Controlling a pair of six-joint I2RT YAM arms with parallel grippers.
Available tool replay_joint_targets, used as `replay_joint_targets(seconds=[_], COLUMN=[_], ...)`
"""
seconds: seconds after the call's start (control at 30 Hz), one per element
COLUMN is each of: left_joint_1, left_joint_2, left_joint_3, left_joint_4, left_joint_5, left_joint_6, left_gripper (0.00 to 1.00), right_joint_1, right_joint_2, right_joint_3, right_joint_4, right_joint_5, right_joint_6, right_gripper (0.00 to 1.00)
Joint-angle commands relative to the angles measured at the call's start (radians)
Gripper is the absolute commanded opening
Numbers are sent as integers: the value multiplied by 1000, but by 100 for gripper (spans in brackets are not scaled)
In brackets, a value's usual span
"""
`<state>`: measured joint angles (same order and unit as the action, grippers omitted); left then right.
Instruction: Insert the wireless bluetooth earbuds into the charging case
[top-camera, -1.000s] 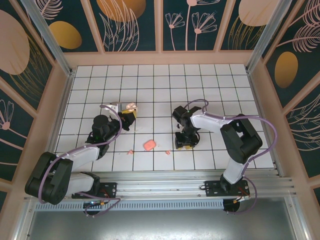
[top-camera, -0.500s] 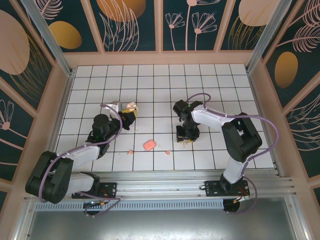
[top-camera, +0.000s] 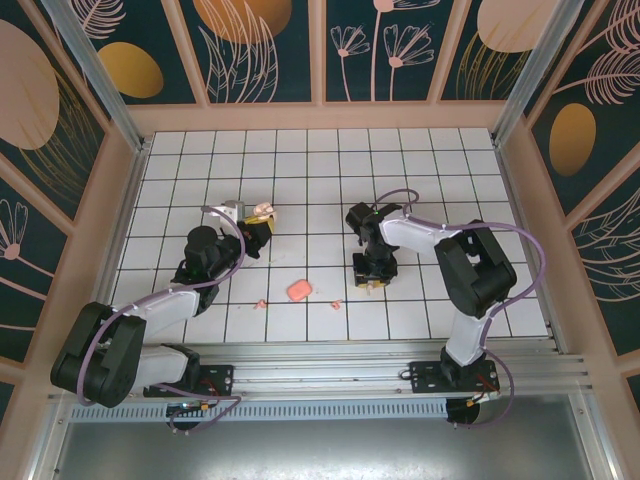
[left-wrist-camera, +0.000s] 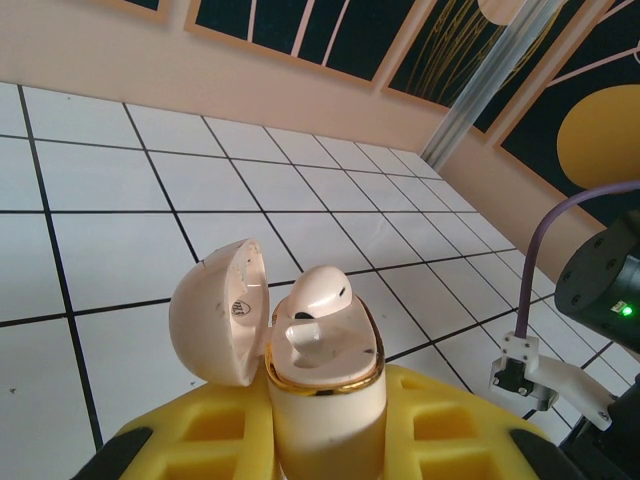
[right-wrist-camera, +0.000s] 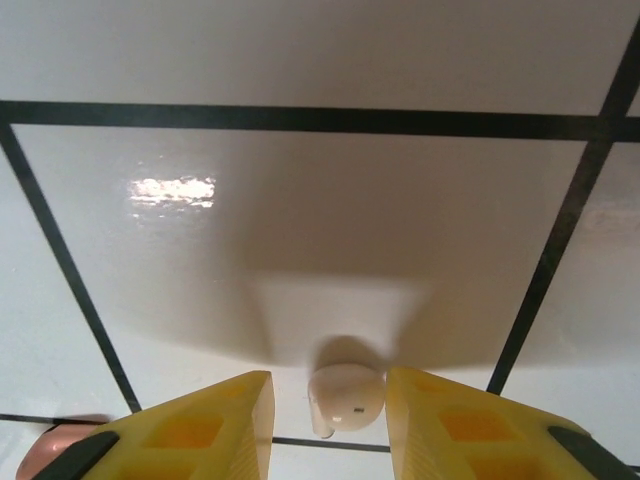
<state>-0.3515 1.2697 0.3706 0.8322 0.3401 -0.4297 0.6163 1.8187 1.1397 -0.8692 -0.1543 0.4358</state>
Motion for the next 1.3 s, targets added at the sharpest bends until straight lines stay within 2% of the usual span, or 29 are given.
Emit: replay_joint_targets(seconds=[0.0,0.5,0.7,1.0,1.27], left_joint_1=[7,6,7,6,4], left_joint_2=[-10,-21,-20,-25,-80], left_joint_3=[25,18,2,-68,-75], left_joint_4=[5,-7,52,309,293], left_joint_5=[14,11,52,211,267], left_joint_6=[21,24,24,120,298], left_gripper=[15,15,15,14,14], right_joint_1=[-10,-13,-11,29,142], right_joint_2=[15,7,-62,-286,-400], right_joint_3=[-18,-60,-70,-100,-49], right_joint_4=[8,54,92,334,529], right_joint_5=[18,16,46,88,197], right_joint_6=[3,11,40,102,25], right_gripper=[35,27,26,24,24])
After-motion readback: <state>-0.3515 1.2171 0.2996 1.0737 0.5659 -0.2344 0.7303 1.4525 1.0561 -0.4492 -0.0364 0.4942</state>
